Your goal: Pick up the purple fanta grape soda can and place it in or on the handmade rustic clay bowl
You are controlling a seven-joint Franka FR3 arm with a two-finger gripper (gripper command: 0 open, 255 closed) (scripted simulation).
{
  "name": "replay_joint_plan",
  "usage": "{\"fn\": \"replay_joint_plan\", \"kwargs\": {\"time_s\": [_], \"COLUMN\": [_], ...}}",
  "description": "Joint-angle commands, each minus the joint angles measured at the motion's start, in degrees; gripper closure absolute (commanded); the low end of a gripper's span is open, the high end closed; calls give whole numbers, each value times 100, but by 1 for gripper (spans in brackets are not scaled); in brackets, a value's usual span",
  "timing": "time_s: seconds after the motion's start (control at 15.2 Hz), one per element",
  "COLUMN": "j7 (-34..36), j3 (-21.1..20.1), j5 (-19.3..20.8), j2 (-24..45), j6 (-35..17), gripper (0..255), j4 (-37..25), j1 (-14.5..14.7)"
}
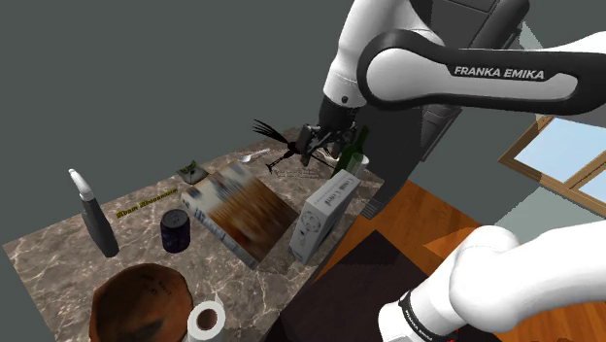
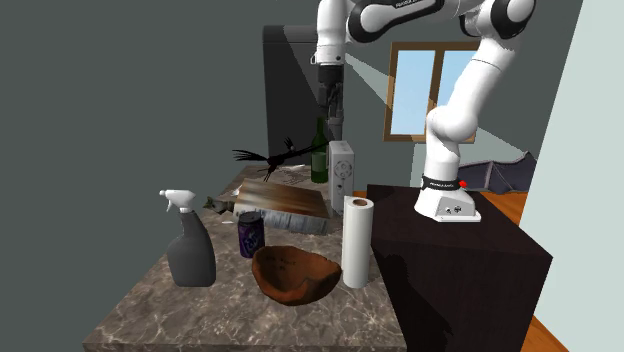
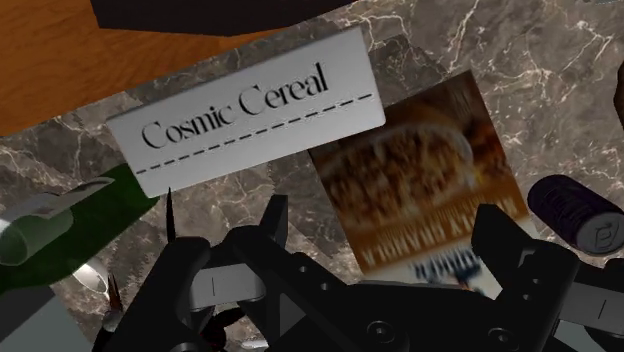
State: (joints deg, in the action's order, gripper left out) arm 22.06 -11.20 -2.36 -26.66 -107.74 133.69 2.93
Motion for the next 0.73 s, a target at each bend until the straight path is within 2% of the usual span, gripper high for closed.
{"fn": "replay_joint_plan", "kwargs": {"time_s": [0.0,0.33,0.66], "j7": [183,626,1108], "j3": [-148,-472,-727], "j5": [-28,17,223], "j2": [399,1360,2399], "j6": [-259,-822,-1267], "gripper": [0,0,0], "j4": [-125,-475,-1001], "j1": [32,101,199]}}
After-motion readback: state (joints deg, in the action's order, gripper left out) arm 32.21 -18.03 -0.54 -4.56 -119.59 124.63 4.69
